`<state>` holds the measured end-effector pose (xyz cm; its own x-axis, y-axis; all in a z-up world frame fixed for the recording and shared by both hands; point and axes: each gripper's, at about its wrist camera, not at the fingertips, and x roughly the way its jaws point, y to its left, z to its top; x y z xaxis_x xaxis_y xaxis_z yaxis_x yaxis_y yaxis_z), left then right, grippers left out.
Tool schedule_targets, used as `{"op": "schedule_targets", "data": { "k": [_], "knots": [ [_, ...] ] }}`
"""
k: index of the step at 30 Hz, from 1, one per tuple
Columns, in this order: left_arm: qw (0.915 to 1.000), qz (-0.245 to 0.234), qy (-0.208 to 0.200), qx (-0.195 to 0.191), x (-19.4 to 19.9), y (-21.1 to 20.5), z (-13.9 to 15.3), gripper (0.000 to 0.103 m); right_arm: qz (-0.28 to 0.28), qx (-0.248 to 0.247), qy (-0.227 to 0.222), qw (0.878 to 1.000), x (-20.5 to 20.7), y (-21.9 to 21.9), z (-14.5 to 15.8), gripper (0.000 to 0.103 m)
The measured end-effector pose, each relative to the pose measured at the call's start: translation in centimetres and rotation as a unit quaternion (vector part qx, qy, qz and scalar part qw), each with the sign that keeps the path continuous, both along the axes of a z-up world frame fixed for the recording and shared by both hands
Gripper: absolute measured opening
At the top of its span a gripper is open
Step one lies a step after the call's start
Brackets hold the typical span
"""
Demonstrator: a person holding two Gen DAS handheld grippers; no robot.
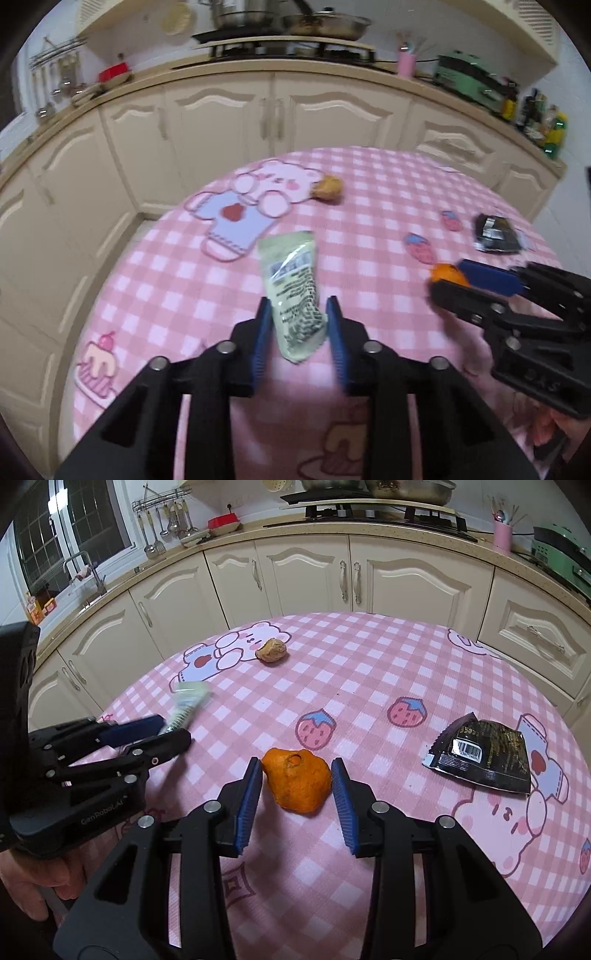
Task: Collect trash
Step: 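Grasp the green-silver wrapper with the left tool while the right grasps the orange peel, then carry the wrapper and orange peel with both tools over the bucket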
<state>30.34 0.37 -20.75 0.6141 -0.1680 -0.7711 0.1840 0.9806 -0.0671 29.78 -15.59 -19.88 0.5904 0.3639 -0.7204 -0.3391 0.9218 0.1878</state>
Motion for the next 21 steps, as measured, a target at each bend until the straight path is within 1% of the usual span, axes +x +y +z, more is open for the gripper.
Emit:
{"op": "schedule_targets", "data": {
  "k": [1, 3, 8, 11, 14, 17, 19, 21],
  "knots": [
    [1.0000, -0.003, -0.001, -0.006, -0.2, 0.0, 0.2, 0.015, 0.001, 0.002, 0.001, 1.000, -0.1, -0.1, 0.0, 0.038],
    [0.9997, -0.009, 0.001, -0.021, -0.9, 0.0, 0.3, 0.015, 0.004, 0.007, 0.001, 1.000, -0.4, -0.3, 0.0, 0.038],
    [0.9991, -0.018, -0.005, -0.038, -2.9, -0.3, 0.9, 0.014, -0.001, 0.023, -0.004, 1.000, -1.5, -1.4, 0.7, 0.038],
    [0.9985, -0.021, -0.019, -0.047, -4.3, -0.6, 1.8, 0.014, -0.006, 0.039, -0.011, 0.999, -3.2, -2.6, 1.4, 0.038],
    [0.9976, -0.026, -0.036, -0.053, -6.1, -1.4, 3.0, 0.014, -0.015, 0.043, -0.026, 0.999, -5.2, -4.2, 2.4, 0.038],
    [0.9954, -0.040, -0.056, -0.066, -8.2, -2.6, 4.4, 0.014, -0.029, 0.052, -0.044, 0.997, -7.5, -6.2, 3.9, 0.038],
    [0.9936, -0.053, -0.061, -0.079, -9.3, -3.4, 5.1, 0.014, -0.039, 0.060, -0.057, 0.996, -9.2, -7.9, 5.0, 0.038],
    [0.9926, -0.061, -0.074, -0.075, -10.6, -4.7, 6.0, 0.014, -0.051, 0.066, -0.070, 0.994, -10.9, -9.7, 6.0, 0.038]
  ]
}}
